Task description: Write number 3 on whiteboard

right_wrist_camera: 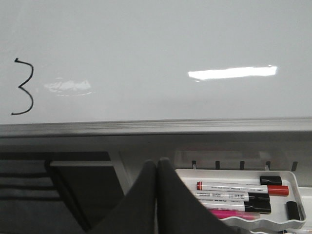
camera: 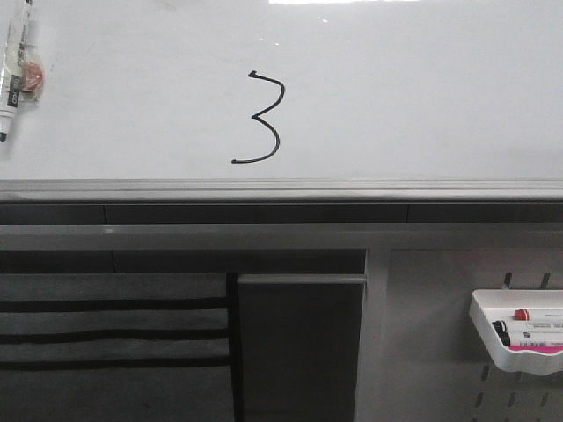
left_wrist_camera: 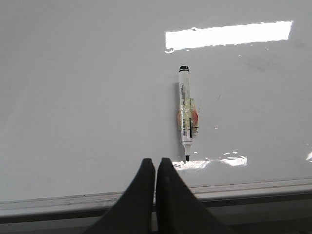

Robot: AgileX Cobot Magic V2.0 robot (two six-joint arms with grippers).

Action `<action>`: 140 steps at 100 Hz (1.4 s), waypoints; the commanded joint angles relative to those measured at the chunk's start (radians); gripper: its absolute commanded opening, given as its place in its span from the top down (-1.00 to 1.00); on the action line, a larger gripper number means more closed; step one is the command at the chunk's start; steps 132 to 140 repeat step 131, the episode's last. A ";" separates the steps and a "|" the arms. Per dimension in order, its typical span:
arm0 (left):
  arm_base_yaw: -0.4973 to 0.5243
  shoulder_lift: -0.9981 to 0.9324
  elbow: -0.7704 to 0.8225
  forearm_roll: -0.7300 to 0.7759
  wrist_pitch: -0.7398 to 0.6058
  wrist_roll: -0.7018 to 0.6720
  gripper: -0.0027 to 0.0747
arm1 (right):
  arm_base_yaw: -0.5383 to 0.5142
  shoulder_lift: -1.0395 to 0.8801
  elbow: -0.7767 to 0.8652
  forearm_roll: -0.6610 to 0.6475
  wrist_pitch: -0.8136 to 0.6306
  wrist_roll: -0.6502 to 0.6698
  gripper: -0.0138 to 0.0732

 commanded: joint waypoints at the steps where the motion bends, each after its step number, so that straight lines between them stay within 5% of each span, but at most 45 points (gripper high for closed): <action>1: -0.006 -0.029 0.009 -0.001 -0.070 -0.009 0.98 | -0.053 -0.051 0.058 0.013 -0.176 -0.002 0.84; 18: -0.006 -0.029 0.009 -0.001 -0.070 -0.009 0.98 | -0.114 -0.112 0.131 0.019 -0.214 -0.002 0.84; 33: -0.006 -0.029 0.009 -0.001 -0.070 -0.009 0.98 | -0.121 -0.135 0.237 0.019 -0.429 -0.002 0.84; 140: -0.006 -0.029 0.009 -0.001 -0.070 -0.009 0.98 | -0.125 -0.138 0.230 0.019 -0.363 -0.002 0.84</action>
